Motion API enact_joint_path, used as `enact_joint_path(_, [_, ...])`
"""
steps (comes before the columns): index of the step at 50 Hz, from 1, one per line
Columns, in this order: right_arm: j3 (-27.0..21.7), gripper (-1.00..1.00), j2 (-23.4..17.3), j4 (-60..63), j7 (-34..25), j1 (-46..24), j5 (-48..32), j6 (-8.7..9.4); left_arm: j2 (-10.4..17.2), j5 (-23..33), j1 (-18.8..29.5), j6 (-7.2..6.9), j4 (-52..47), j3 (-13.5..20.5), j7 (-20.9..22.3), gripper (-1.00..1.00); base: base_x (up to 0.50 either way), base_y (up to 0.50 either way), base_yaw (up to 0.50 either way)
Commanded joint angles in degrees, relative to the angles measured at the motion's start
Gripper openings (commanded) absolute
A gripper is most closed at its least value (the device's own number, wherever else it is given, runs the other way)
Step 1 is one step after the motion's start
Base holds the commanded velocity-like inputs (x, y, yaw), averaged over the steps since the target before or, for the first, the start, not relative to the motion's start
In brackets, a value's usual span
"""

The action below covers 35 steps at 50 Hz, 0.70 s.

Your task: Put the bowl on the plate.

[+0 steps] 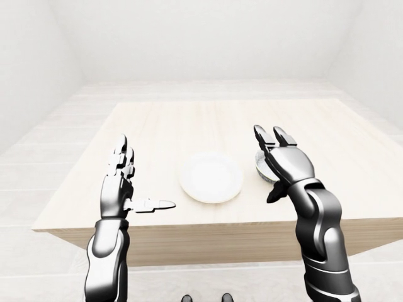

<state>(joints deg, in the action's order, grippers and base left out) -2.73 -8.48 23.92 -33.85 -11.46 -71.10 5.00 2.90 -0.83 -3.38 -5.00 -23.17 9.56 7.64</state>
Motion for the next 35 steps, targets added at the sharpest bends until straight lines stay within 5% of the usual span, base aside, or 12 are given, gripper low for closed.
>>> enact_joint_path(1, [-2.01, 1.00, 0.23, -2.49, -1.34, -1.71, -4.62, 0.00, 0.07, -0.24, -0.02, 0.00, -0.17, 0.27, 0.17, 1.00, 0.00, 0.00, 0.00])
enact_joint_path(35, [-2.41, 1.00, -1.65, -17.28, 9.43, -0.72, -4.12, 0.00, -0.10, -0.55, -0.28, 0.00, 0.72, 0.31, 0.62, 1.00, 0.00, 0.00, 0.00])
